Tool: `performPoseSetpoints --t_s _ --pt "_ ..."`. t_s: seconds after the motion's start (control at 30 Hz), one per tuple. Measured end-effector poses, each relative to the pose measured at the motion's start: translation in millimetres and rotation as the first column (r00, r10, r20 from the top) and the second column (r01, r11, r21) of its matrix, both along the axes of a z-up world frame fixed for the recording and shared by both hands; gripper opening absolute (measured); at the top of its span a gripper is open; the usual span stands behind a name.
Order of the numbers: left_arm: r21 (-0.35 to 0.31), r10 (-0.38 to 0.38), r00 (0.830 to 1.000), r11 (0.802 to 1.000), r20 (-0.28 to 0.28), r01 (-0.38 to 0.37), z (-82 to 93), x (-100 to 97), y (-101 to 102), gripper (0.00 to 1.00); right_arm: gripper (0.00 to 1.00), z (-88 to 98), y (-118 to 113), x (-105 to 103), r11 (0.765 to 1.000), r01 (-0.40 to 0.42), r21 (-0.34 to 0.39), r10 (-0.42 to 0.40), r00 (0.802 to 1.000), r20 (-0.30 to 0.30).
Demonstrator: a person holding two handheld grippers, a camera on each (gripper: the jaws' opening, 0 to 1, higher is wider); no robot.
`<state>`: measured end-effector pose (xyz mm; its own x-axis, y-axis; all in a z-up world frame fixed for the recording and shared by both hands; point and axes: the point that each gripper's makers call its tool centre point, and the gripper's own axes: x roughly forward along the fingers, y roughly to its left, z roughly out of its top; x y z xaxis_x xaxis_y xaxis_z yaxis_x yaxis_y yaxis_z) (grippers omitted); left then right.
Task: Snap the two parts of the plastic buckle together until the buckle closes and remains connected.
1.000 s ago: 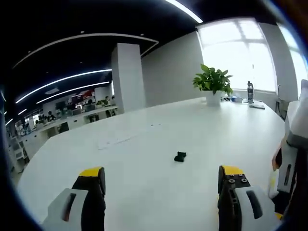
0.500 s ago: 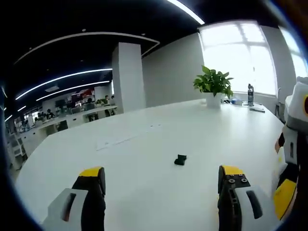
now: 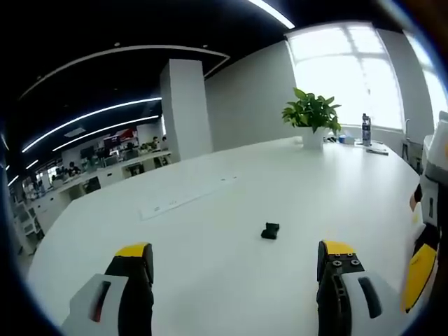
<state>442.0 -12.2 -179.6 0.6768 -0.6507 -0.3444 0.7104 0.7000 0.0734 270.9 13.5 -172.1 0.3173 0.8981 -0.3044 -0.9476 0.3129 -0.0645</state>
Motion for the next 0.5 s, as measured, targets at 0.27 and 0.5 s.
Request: performPoseSetpoints --t_s 0.27,0.5 --pt "-0.019 -0.014 1.000 1.000 -0.001 0.014 0.4 3.7 -5.4 0.99 0.21 -0.5 2.9 -8.7 1.000 -0.014 -0.002 0.014 1.000 0.013" --pt "0.023 -0.051 0.999 0.998 -0.002 0.051 -10.7 12.0 -14.4 0.97 0.21 -1.0 6.9 -11.8 1.000 -0.031 -0.005 0.031 0.999 0.025"
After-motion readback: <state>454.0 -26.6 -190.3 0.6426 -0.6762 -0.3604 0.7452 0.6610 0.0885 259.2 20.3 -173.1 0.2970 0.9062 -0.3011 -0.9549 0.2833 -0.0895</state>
